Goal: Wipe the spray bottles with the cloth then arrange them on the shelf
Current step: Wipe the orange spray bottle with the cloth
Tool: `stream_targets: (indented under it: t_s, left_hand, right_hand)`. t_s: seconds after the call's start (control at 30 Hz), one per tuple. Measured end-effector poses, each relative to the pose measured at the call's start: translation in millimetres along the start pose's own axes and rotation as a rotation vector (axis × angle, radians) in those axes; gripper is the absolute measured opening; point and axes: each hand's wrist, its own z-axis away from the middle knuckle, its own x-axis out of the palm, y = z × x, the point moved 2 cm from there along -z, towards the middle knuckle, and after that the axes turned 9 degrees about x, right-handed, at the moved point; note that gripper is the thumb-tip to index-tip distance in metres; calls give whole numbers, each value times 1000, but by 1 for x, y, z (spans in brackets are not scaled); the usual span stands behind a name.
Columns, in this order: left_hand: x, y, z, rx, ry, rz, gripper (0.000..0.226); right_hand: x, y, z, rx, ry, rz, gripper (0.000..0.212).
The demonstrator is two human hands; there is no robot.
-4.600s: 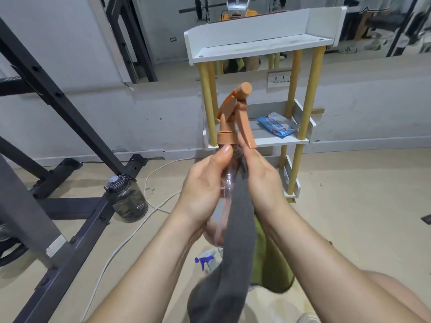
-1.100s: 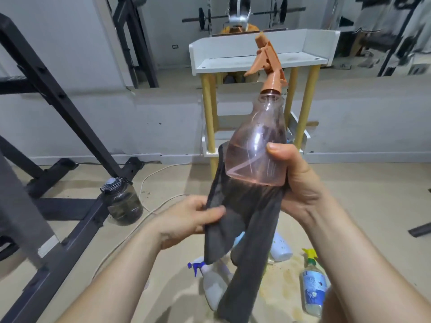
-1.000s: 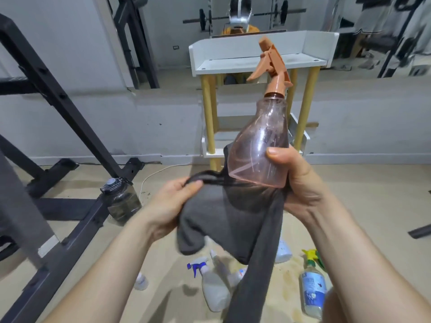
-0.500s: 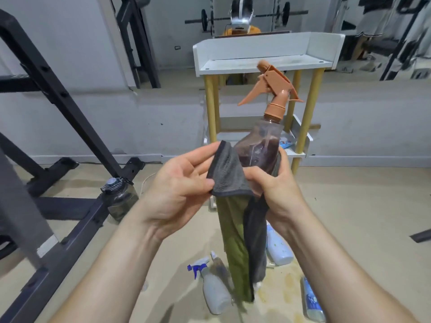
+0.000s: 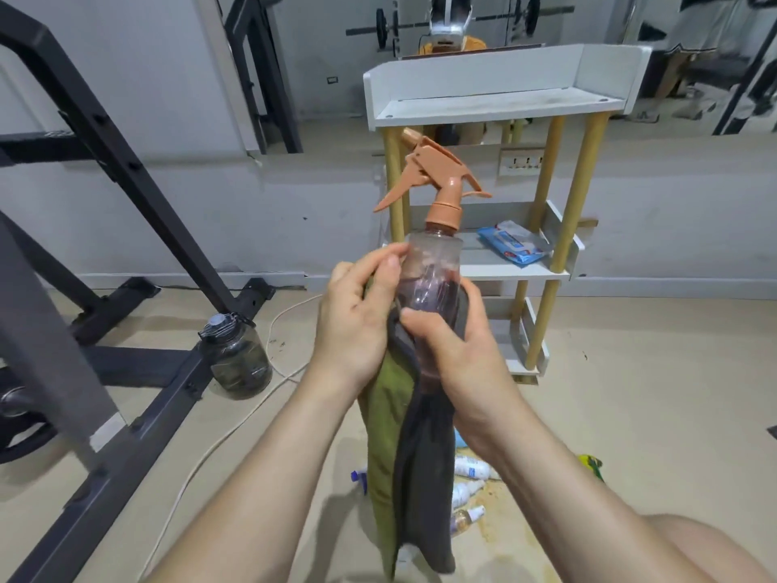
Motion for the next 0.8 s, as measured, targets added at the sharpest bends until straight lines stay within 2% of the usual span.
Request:
stream_targets:
  t_s: [0.03, 0.1, 0.17, 0.23, 0.3, 0.33, 0.4, 0.47, 0.5, 0.57, 0.63, 0.73, 0.8]
  left_hand:
    - [1, -2, -2, -106, 1, 6, 21]
    - [-4, -9, -12, -394, 73, 185, 24]
    - [-18, -19, -23, -559, 175, 314, 22]
    - [-26, -28, -27, -513, 259, 122, 30]
    - [-16, -22, -18, -329, 243, -129, 44]
    - [-8, -16, -10, -230, 176, -176, 47]
    - [10, -4, 5, -73, -58, -178, 48]
    - [19, -2, 14, 47, -258, -334, 62]
    - [18, -2, 15, 69, -278, -409, 67]
    - [13, 4, 13, 20, -238, -476, 67]
    - [5, 12, 6, -103, -201, -394, 67]
    - [-8, 17, -6, -403, -218, -22, 60]
    - [-8, 16, -5, -426, -268, 201, 45]
  right_hand:
    - [2, 2, 3, -45, 13, 100, 51]
    - [5, 4, 8, -125, 12, 300, 62]
    - [8, 9, 12, -152, -24, 418, 68]
    - [9, 16, 11, -158, 5, 450, 63]
    - [9, 18, 5, -120, 78, 264, 48]
    - [8, 18, 0, -74, 109, 130, 39]
    - [2, 12, -9, 13, 150, -50, 27]
    - [-4, 6, -15, 55, 151, -78, 29]
    - [-6, 3, -15, 50, 143, -28, 32]
    - [-5, 1, -13, -9, 114, 105, 35]
    - [-1, 2, -8, -58, 49, 160, 35]
    - [4, 7, -3, -57, 14, 256, 42]
    - [2, 7, -3, -24, 81, 310, 52]
